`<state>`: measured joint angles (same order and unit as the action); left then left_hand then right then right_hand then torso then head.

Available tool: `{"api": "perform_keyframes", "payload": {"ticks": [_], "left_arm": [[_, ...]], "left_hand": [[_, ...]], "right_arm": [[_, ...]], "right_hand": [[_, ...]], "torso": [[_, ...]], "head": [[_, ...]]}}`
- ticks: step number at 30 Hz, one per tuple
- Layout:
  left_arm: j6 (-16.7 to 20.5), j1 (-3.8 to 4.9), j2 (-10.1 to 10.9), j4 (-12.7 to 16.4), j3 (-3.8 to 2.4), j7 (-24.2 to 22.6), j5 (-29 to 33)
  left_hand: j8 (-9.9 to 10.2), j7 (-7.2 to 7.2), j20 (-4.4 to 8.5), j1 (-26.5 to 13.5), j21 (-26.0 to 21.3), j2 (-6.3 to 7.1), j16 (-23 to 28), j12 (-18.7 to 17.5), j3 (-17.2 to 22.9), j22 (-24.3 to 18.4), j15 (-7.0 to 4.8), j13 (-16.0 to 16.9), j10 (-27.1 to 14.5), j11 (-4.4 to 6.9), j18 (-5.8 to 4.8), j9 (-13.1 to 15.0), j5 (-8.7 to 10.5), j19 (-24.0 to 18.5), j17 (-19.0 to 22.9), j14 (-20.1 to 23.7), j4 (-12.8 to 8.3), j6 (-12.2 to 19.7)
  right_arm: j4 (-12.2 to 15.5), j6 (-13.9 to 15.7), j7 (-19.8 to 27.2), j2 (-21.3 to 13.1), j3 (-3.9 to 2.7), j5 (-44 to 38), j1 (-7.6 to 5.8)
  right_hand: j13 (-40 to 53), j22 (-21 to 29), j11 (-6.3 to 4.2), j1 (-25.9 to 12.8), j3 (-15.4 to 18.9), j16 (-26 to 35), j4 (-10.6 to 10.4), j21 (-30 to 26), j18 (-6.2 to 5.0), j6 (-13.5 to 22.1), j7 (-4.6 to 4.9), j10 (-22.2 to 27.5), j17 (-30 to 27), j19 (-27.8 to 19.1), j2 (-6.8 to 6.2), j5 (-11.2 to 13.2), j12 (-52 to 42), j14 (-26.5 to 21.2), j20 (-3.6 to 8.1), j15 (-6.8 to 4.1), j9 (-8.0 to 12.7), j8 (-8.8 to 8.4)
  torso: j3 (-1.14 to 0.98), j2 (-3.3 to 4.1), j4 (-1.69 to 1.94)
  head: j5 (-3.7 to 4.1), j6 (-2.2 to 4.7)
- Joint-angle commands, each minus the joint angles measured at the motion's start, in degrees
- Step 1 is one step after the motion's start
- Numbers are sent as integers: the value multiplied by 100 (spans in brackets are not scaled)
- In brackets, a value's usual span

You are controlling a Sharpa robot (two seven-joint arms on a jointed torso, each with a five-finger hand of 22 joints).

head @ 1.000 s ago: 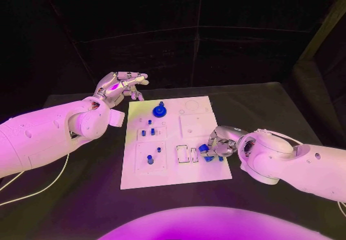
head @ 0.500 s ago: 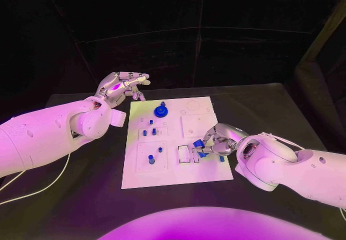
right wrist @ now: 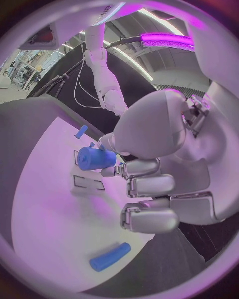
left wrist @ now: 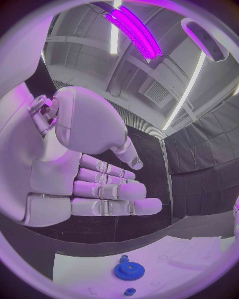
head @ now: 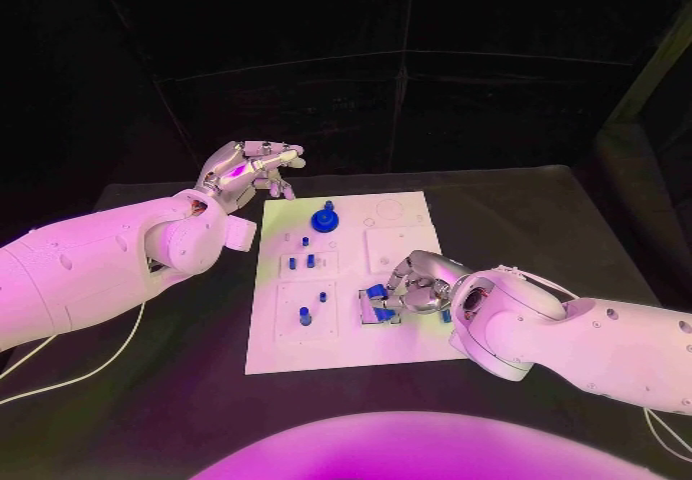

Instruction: Assemble the parts on the task board

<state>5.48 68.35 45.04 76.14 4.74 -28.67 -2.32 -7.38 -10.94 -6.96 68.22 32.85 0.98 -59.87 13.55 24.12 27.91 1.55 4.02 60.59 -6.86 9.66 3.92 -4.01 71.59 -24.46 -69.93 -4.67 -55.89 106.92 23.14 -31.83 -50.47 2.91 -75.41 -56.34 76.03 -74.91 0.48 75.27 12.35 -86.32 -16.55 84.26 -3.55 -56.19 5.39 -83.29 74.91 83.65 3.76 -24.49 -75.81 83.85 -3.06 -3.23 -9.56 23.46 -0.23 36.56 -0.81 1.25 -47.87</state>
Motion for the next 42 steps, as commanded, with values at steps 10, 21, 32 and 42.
{"api": "perform_keyframes", "payload": {"ticks": [10, 21, 32, 42], "left_arm": [[-67, 11, -15, 14, -5, -3, 23], [-67, 11, -20, 1, -5, -3, 23], [-74, 11, -21, -8, -4, -5, 23], [-79, 10, -29, -23, -4, -3, 23]], "left_hand": [[-35, -16, -16, 2, -30, 5, -12, 31, -30, -6, 7, 10, -37, 5, 77, 7, -25, -33, 10, 28, 7, 43], [-35, -16, -16, 2, -30, 5, -12, 31, -30, -6, 7, 10, -37, 5, 77, 7, -25, -33, 10, 28, 7, 43], [-40, -17, -17, 4, -34, 10, -15, 40, -38, -11, 8, 10, -46, 4, 77, 6, -26, -32, 14, 32, 4, 50], [-40, -17, -17, 4, -34, 10, -15, 40, -38, -11, 8, 10, -46, 4, 77, 6, -26, -32, 14, 32, 4, 50]], "right_arm": [[-163, -245, -507, 223, -4, -22, -11], [-231, 41, -580, 281, -5, -240, -11], [-71, -22, -181, 154, -5, -305, -10], [62, -224, 123, 3, -6, -329, -10]], "right_hand": [[40, -97, -119, -273, 187, 41, 3, 2, 65, -288, -173, -23, 669, 7, 53, 326, 112, 453, 95, -114, -143, 119], [-17, -66, -122, -1146, 674, 102, -26, -28, 61, -203, -179, 7, 573, -2, -114, 2155, 294, 435, 118, -128, -299, 138], [18, -90, -120, -764, 350, 95, 150, -26, 65, -172, -174, -10, 598, 11, -268, 2101, 322, 444, 110, -121, -390, 147], [56, -137, -112, 88, 167, 80, 661, -12, 74, -150, -157, -19, 634, 26, -268, 1843, 340, 451, 110, -118, -473, 159]], "torso": [[-2, -1, -2], [-4, -3, -16], [-14, -6, -24], [-5, -11, -21]], "head": [[-22, -9], [-47, -11], [-56, -24], [-40, -20]]}}
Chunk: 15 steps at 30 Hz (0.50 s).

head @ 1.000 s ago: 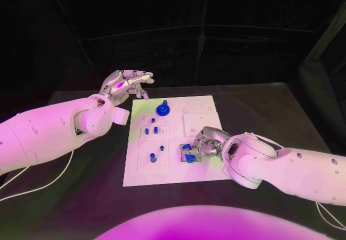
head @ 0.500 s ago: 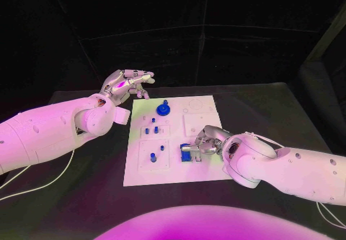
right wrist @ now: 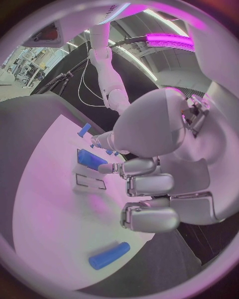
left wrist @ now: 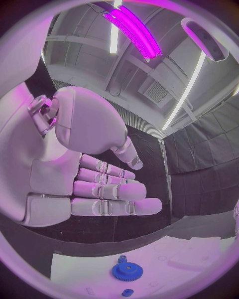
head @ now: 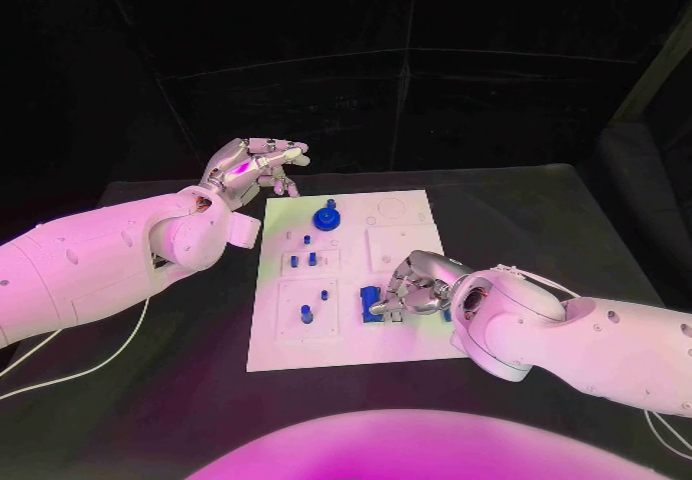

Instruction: Assemble the parts on the task board

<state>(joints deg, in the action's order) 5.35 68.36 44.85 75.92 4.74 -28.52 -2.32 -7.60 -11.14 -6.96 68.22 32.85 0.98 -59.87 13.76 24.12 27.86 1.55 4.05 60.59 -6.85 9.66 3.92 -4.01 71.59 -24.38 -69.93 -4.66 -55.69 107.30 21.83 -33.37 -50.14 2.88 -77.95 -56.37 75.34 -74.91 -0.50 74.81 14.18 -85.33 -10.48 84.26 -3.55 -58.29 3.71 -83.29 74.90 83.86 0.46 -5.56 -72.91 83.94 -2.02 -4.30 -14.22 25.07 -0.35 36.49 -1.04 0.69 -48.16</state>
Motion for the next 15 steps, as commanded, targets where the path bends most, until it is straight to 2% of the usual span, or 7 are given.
{"api": "perform_keyframes", "payload": {"ticks": [1, 8, 13, 15], "left_arm": [[-66, 8, -11, -2, -4, -18, 23], [-57, 8, -12, -16, -3, -16, 23], [-54, 6, -9, -20, 12, -15, 23], [-50, 6, -1, -17, 30, -14, 23]], "left_hand": [[-18, 3, -17, 4, -34, 10, -15, 20, -38, -6, 7, 6, -46, 4, 77, 6, -26, -32, 5, 32, 3, 30], [-18, 3, -17, 4, -34, 10, -15, 20, -38, -6, 7, 6, -46, 4, 77, 6, -26, -32, 5, 32, 3, 30], [-18, 3, -17, 4, -34, 10, -15, 20, -38, -6, 7, 6, -46, 4, 77, 6, -26, -32, 5, 32, 3, 30], [-18, 3, -17, 4, -34, 10, -15, 20, -38, -6, 7, 6, -46, 4, 77, 6, -26, -32, 5, 32, 3, 30]], "right_arm": [[26, -46, 290, -46, -3, -78, -8], [175, 446, 478, -439, -7, 30, -32], [258, 421, 573, -895, -8, 77, -116], [268, 367, 575, -1060, -7, 87, -129]], "right_hand": [[126, -138, -8, 147, -20, -19, 64, -12, 74, 82, 19, -19, 635, 6, 74, -87, 53, 441, 4, -7, -6, -15], [30, -86, 105, 46, 58, 15, -9, -39, 64, 444, 156, 48, 577, -24, 194, -727, 232, 428, -73, 84, 82, -331], [30, -91, 131, 50, 79, 12, -29, -38, 64, 478, 185, 50, 585, -23, 246, -834, 249, 430, -102, 109, 105, -427], [33, -92, 134, 62, 78, 10, -28, -38, 64, 475, 188, 49, 588, -23, 261, -859, 247, 430, -106, 113, 107, -444]], "torso": [[6, -5, 0], [-3, -2, -12], [12, -13, -29], [11, -16, -50]], "head": [[17, 12], [36, 41], [100, 77], [113, 87]]}}
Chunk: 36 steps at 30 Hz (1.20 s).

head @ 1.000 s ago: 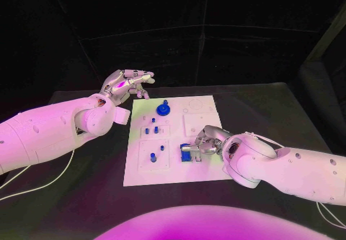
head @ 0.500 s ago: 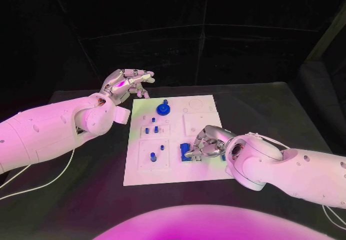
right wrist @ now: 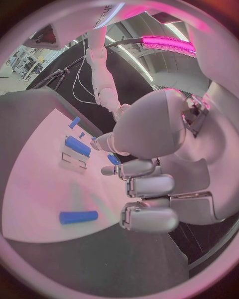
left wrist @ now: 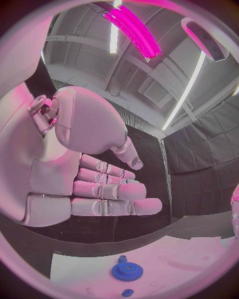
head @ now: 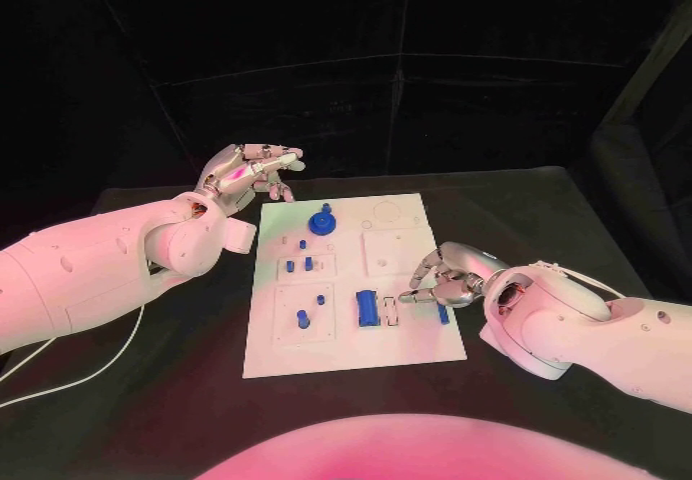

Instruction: Assemble the parts on the task board

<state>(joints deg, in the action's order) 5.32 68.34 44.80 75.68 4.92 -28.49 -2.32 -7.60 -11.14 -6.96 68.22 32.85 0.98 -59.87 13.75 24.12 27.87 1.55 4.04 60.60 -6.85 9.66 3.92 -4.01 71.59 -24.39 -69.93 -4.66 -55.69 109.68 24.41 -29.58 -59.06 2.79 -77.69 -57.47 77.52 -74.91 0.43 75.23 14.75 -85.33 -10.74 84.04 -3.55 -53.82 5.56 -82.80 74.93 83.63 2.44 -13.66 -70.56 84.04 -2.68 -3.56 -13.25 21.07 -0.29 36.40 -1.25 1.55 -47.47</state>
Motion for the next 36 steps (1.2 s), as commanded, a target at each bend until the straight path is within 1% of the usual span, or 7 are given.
{"api": "perform_keyframes", "payload": {"ticks": [1, 5, 9, 14, 24, 28, 36], "left_arm": [[-44, 8, 7, 7, 22, -17, 23], [-43, 8, 8, 7, 47, -18, 23], [-51, 8, -8, 4, 58, -19, 23], [-58, 7, -18, 1, 64, -18, 23], [-74, 5, -14, -4, 69, -22, 23], [-75, 4, -9, -4, 70, -22, 23], [-107, 4, -5, -5, 71, -25, 23]], "left_hand": [[-18, 3, -17, 4, -34, 10, -15, 20, -38, -6, 7, 7, -46, 4, 77, 6, -26, -32, 6, 32, 3, 30], [-18, 3, -17, 4, -34, 10, -15, 20, -38, -6, 7, 7, -46, 4, 77, 6, -26, -32, 6, 32, 3, 30], [-18, 3, -17, 4, -34, 10, -15, 20, -38, -6, 7, 7, -46, 4, 77, 6, -26, -32, 6, 32, 3, 30], [-24, 3, -17, 6, -37, 8, -18, 29, -42, -11, 8, 7, -53, 4, 77, 6, -28, -31, 10, 34, 1, 35], [-25, 3, -17, 6, -37, 8, -18, 31, -43, -11, 8, 7, -54, 4, 77, 6, -28, -31, 10, 35, 1, 35], [-25, 3, -17, 6, -37, 8, -18, 31, -43, -11, 8, 7, -54, 4, 77, 6, -28, -31, 10, 35, 1, 35], [-25, 3, -17, 6, -37, 8, -18, 31, -43, -11, 8, 7, -54, 4, 77, 6, -28, -31, 10, 35, 1, 35]], "right_arm": [[32, 68, 189, -246, 2, 65, -23], [20, -117, 135, -426, 3, -8, -31], [-55, -367, 40, -497, 5, -131, -33], [-176, -575, -54, -479, 8, -323, -29], [-348, -1015, -169, -247, 12, -627, 12], [-377, -1238, -273, -194, 12, -722, 26], [-387, -1445, -446, -144, 13, -895, 43]], "right_hand": [[-187, -94, 43, 31, 23, 10, 1, -16, 64, 24, 6, 2, 586, 0, 70, -72, 18, 421, -44, 42, 13, -56], [-203, -98, 48, 109, 30, 8, 31, -15, 64, -23, 10, 19, 590, -1, 95, -298, 59, 422, -55, 49, 20, -113], [-213, -90, 46, 137, 39, 16, 41, -19, 61, -62, 7, 28, 577, -6, 104, -371, 81, 419, -58, 49, 20, -132], [-219, -89, 41, 144, 54, 17, 40, -20, 61, -116, -2, 34, 577, -8, 105, -404, 96, 418, -58, 47, 14, -133], [-236, -70, 21, 136, 150, 29, 43, -32, 56, -237, -29, 49, 558, -21, 11, -368, 137, 413, -48, 32, -5, -136], [-243, -65, 11, 82, 206, 36, 0, -37, 55, -280, -42, 56, 548, -25, -10, -287, 157, 411, -40, 23, -19, -138], [-246, -62, 2, 63, 235, 41, -19, -40, 54, -317, -54, 59, 541, -27, -28, -249, 168, 409, -35, 17, -33, -130]], "torso": [[3, -9, -46], [-6, -10, -99], [-15, -12, -117], [-14, -7, -93], [-7, -14, -91], [0, -15, -103], [0, -19, -95]], "head": [[35, 17], [63, 19], [80, 18], [101, 13], [82, 1], [85, -16], [87, -28]]}}
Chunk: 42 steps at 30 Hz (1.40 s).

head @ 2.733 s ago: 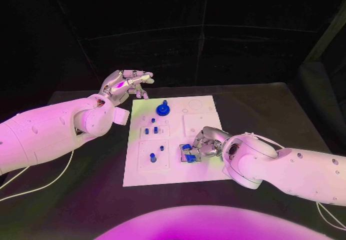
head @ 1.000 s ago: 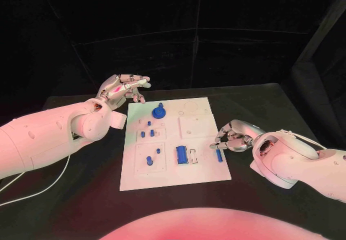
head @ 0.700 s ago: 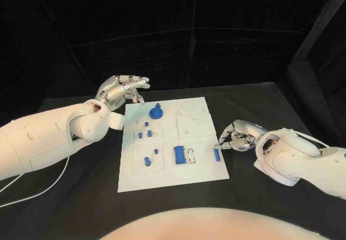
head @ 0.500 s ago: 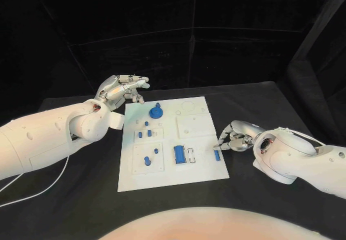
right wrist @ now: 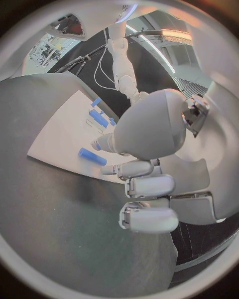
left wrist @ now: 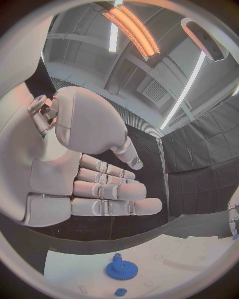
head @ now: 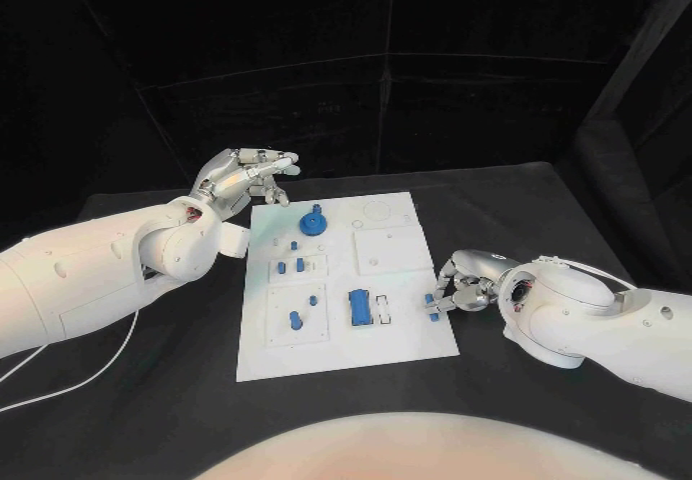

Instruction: Assemble the parts on the task board

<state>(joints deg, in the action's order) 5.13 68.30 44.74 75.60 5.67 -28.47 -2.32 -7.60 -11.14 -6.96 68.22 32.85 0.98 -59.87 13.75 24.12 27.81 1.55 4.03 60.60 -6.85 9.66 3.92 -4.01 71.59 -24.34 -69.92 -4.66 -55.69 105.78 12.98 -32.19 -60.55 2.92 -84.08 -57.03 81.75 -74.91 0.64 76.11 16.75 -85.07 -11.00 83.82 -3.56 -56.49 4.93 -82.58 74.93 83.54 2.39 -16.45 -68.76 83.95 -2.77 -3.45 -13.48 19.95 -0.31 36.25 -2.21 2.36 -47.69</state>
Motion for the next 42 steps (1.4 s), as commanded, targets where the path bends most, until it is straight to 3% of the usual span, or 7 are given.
{"api": "perform_keyframes", "payload": {"ticks": [1, 19, 31, 33, 37, 40, 42], "left_arm": [[-87, 8, 3, 3, -4, -28, 23], [-98, 8, 17, 9, -3, -25, 23], [-99, 8, 22, 14, -3, -24, 23], [-99, 8, 24, 15, -3, -24, 23], [-100, 8, 26, 17, -3, -24, 23], [-97, 8, 26, 17, -3, -22, 23], [-96, 8, 25, 15, -3, -19, 23]], "left_hand": [[-25, 3, -17, 6, -37, 8, -18, 31, -43, -6, 8, 8, -54, 4, 77, 6, -28, -31, 5, 35, 1, 35], [-30, 2, -18, 7, -41, 10, -20, 40, -49, -10, 9, 8, -62, 3, 77, 6, -28, -31, 9, 38, -1, 42], [-30, 2, -18, 7, -41, 10, -20, 40, -49, -10, 9, 8, -62, 3, 77, 6, -28, -31, 9, 38, -1, 42], [-30, 2, -18, 7, -41, 10, -20, 40, -49, -10, 9, 8, -62, 3, 77, 6, -28, -31, 9, 38, -1, 42], [-30, 2, -18, 7, -41, 10, -20, 40, -49, -10, 9, 8, -62, 3, 77, 6, -28, -31, 9, 38, -1, 42], [-30, 2, -18, 7, -41, 10, -20, 40, -49, -10, 9, 8, -62, 3, 77, 6, -28, -31, 9, 38, -1, 42], [-30, 2, -18, 7, -41, 10, -20, 40, -49, -10, 9, 8, -62, 3, 77, 6, -28, -31, 9, 38, -1, 42]], "right_arm": [[3, -315, -211, 6, 0, -284, 0], [-6, -513, -308, 244, 1, -529, 48], [-92, -547, -347, 457, 1, -696, 65], [-104, -558, -360, 478, 1, -730, 66], [-112, -580, -422, 513, 1, -851, 68], [-99, -591, -509, 523, 1, -933, 69], [-88, -622, -559, 528, 1, -971, 69]], "right_hand": [[-670, -61, -20, -26, 39, 15, 4, -18, 55, -57, 7, 37, 541, -18, -24, 34, -10, 418, -25, 5, -13, -15], [-677, -72, -68, 436, -85, 21, 256, -21, 57, -139, -35, 51, 542, -15, 64, -123, 33, 418, 17, -39, -86, -9], [-684, -71, -67, 479, -105, 24, 284, -23, 57, -133, -31, 57, 539, -16, 88, -163, 50, 418, 20, -39, -90, -27], [-686, -69, -65, 505, -115, 25, 301, -25, 57, -126, -29, 61, 538, -17, 98, -237, 57, 418, 22, -39, -90, -42], [-697, -82, -93, 806, -271, 24, 467, -23, 58, -142, -53, 85, 546, -12, 181, -727, 95, 419, 38, -62, -91, -90], [-709, -93, -96, 1314, -676, 20, 764, -20, 60, -182, -33, 124, 558, -7, 359, -410, 139, 419, 81, -87, -84, -131], [-721, -103, -79, 1429, -879, 17, 880, -17, 65, -204, -25, 135, 567, -4, 370, -247, 166, 420, 67, -67, -77, -166]], "torso": [[2, -6, 0], [3, 2, 0], [7, -2, 9], [7, -2, 4], [4, -2, -2], [3, -4, 0], [1, -4, 4]], "head": [[5, -7], [-5, -17], [-29, -43], [-35, -44], [-49, -43], [-57, -48], [-60, -45]]}}
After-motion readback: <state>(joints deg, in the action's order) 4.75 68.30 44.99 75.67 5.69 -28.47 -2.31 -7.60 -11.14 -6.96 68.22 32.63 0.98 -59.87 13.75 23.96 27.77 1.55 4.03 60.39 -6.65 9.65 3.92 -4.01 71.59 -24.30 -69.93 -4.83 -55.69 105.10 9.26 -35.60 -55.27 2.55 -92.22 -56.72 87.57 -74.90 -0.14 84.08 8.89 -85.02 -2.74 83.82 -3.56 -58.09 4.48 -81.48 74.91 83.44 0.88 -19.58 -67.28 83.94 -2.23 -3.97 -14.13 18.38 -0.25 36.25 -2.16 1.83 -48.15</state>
